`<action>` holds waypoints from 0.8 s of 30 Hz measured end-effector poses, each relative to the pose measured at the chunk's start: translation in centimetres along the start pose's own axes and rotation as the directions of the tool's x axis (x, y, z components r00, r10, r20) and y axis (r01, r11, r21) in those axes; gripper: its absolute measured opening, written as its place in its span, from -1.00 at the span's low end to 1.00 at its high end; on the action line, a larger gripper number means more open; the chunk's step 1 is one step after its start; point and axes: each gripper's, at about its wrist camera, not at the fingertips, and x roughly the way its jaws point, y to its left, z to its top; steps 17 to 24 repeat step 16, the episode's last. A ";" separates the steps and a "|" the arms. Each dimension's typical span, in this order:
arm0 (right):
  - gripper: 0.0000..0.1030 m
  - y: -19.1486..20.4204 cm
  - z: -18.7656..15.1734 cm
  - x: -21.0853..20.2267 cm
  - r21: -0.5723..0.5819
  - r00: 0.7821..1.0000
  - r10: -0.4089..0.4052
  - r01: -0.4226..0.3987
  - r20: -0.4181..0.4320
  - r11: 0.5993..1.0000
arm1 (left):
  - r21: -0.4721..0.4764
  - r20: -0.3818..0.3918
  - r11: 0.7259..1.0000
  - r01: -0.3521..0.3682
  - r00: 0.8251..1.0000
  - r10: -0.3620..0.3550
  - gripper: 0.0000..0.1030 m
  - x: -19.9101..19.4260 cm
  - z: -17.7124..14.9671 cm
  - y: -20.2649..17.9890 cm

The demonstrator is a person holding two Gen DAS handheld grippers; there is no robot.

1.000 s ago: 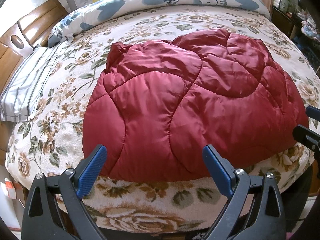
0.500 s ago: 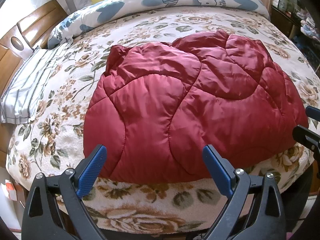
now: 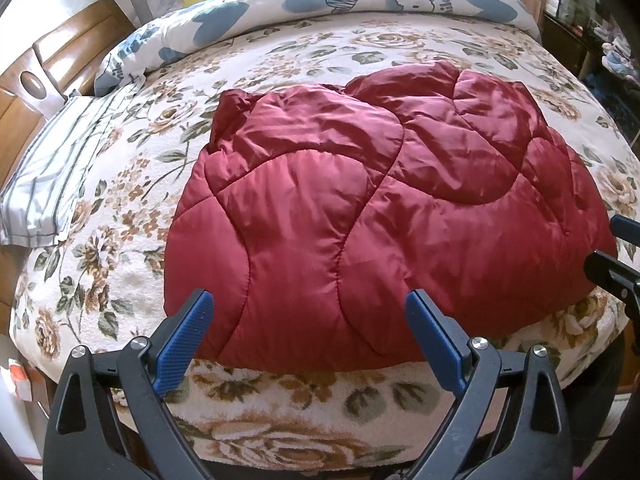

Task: Fold large clothes

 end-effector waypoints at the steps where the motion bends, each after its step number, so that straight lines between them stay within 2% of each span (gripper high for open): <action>1: 0.83 0.0 0.1 0.0 0.001 1.000 -0.001 0.001 0.001 1.000 | 0.001 0.001 1.000 -0.001 1.000 0.001 0.90 0.0 0.0 0.0; 24: 0.83 -0.3 -0.2 0.2 0.007 1.000 0.008 -0.008 0.014 1.000 | -0.006 0.009 1.000 0.017 1.000 -0.017 0.90 -0.2 0.7 -0.2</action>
